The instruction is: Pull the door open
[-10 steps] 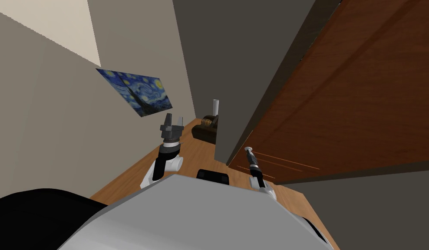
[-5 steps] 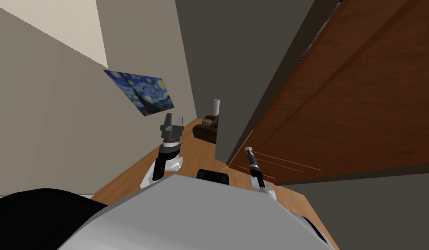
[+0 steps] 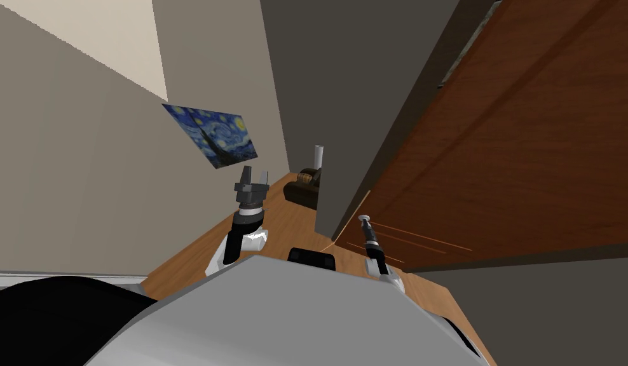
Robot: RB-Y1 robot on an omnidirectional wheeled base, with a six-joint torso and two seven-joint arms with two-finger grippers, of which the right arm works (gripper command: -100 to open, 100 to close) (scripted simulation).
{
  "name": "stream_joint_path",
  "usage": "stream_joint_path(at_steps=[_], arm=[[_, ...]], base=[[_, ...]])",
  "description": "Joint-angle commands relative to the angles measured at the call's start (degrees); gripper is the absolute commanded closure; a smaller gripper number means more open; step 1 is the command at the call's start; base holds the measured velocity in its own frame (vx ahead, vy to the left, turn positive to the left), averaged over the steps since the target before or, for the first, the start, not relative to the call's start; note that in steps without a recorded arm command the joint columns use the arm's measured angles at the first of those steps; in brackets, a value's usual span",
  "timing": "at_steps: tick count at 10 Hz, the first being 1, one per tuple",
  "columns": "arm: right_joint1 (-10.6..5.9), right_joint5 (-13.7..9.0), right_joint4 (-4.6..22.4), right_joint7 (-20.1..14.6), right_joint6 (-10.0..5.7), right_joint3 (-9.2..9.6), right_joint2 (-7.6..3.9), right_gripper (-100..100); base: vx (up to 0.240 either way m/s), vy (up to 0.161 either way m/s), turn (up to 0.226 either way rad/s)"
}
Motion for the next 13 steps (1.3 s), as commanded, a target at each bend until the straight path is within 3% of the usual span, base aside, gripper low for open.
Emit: stream_joint_path(at_steps=[1, 13], arm=[[0.01, -0.6, 0.0, -2.9, 0.02, 0.52, 0.3, 100], [0.18, -4.6, -0.6, -17.5, 0.46, 2.37, 0.01, 100]], base=[[-0.034, -0.014, 0.037], [-0.033, -0.014, 0.04]])
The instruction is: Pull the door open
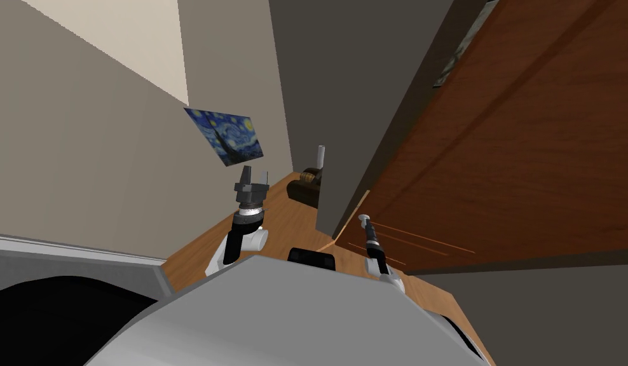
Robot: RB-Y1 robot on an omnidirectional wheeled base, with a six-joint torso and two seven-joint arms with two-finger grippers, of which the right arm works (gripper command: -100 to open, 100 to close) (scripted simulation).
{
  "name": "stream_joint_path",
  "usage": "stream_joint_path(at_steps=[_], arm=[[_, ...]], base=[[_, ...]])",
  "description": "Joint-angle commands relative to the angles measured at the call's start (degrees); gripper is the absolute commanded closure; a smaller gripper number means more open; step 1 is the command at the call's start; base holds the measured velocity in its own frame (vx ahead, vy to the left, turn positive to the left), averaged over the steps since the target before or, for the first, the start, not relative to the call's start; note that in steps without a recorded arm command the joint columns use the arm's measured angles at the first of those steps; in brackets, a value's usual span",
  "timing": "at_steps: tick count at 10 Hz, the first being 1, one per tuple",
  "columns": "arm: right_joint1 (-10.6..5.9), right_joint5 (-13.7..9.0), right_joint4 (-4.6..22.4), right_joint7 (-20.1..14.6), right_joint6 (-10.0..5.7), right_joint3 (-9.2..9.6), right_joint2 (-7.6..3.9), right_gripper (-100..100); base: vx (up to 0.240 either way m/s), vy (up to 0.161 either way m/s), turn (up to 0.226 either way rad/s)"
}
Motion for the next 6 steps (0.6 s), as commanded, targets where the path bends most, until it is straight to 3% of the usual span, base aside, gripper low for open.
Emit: stream_joint_path(at_steps=[1, 2, 6], arm=[[0.28, -0.7, -0.6, -2.9, 0.1, 0.75, 0.46, 100], [0.28, -0.7, -0.6, -3.0, 0.1, 0.75, 0.46, 100], [0.37, -2.8, -0.9, -9.7, 0.33, 1.72, 0.3, 100]], base=[[-0.035, -0.017, 0.061], [-0.024, -0.016, 0.03], [-0.046, -0.017, 0.051]])
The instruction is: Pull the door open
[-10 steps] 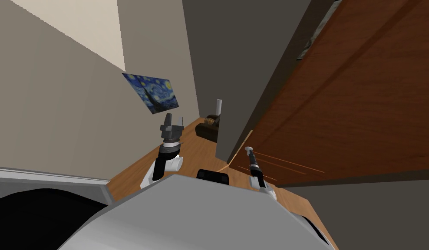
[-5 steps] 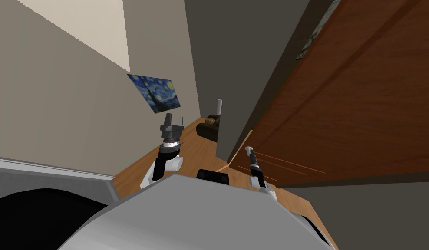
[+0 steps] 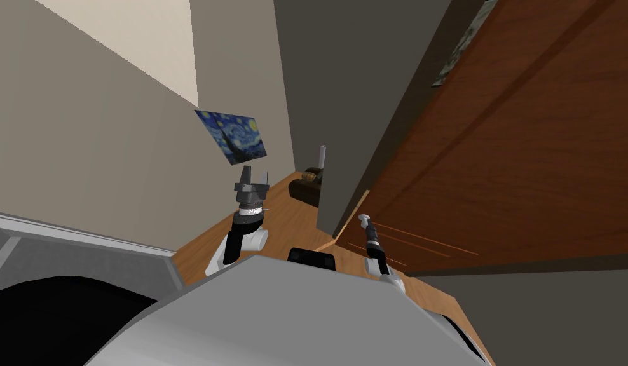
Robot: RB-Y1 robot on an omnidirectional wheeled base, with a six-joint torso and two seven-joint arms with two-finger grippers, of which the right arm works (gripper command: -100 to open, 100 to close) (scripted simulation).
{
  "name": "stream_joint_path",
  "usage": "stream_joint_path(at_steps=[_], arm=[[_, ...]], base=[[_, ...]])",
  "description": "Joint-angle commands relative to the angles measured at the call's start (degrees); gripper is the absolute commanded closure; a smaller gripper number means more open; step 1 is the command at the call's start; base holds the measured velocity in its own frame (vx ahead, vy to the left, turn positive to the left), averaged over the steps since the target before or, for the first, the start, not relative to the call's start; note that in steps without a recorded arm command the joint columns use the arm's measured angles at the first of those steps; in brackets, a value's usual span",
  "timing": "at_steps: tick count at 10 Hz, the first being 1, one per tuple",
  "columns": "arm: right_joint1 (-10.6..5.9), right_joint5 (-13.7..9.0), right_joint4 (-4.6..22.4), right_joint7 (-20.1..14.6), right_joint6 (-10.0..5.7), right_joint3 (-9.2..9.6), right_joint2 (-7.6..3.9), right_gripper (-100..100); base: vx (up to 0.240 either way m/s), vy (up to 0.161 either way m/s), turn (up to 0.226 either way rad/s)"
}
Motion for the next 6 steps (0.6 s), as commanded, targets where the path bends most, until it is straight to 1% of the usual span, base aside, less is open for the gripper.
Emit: stream_joint_path(at_steps=[1, 2, 3, 4, 5, 6], arm=[[0.3, -0.2, -1.0, -1.8, 0.33, 0.59, 0.69, 100], [0.33, -0.9, -1.1, -3.9, 0.41, 0.92, 0.64, 100], [0.33, -0.9, -1.1, -4.2, 0.41, 0.92, 0.64, 100], [0.36, -1.6, -1.2, -6.5, 0.49, 1.26, 0.59, 100], [0.4, -2.4, -1.3, -8.0, 0.57, 1.59, 0.54, 100], [0.4, -2.4, -1.3, -9.0, 0.57, 1.59, 0.54, 100]], base=[[-0.03, -0.01, 0.024], [-0.036, -0.016, 0.037], [-0.032, -0.016, 0.042], [-0.037, -0.018, 0.061], [-0.055, -0.026, 0.064], [-0.044, -0.024, 0.042]])
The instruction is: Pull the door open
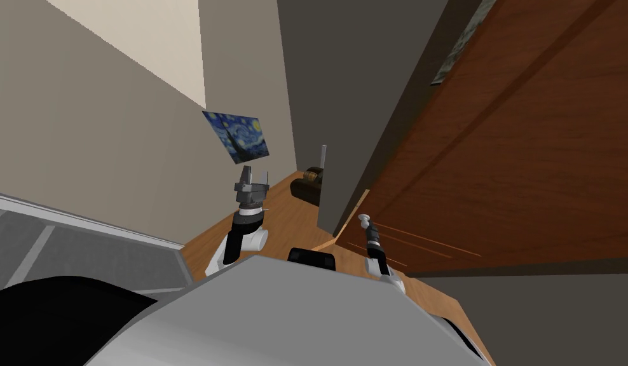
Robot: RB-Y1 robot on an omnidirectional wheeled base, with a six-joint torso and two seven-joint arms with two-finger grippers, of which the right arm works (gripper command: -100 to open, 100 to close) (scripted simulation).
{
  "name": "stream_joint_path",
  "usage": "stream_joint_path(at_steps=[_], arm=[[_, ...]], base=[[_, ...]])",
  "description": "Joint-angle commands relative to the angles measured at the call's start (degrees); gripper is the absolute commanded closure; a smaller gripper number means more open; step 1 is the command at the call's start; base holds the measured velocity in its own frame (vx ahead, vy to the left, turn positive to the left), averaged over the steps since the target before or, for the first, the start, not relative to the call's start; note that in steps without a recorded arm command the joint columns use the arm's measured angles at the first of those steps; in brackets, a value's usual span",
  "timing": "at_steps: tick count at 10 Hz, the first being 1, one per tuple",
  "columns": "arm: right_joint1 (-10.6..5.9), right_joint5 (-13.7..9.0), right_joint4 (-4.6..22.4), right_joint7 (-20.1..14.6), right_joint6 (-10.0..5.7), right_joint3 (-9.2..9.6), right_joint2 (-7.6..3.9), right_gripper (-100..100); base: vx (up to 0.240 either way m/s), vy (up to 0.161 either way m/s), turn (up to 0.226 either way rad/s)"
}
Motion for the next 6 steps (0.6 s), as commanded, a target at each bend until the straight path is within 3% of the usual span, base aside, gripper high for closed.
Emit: stream_joint_path(at_steps=[1, 6], arm=[[-0.61, -0.6, 0.7, -2.9, -0.67, 0.95, 0.5, 100], [-0.52, -2.8, 0.4, -10.4, -0.43, 1.95, 0.34, 100]], base=[[-0.04, -0.014, 0.066], [-0.039, -0.015, 0.045]])
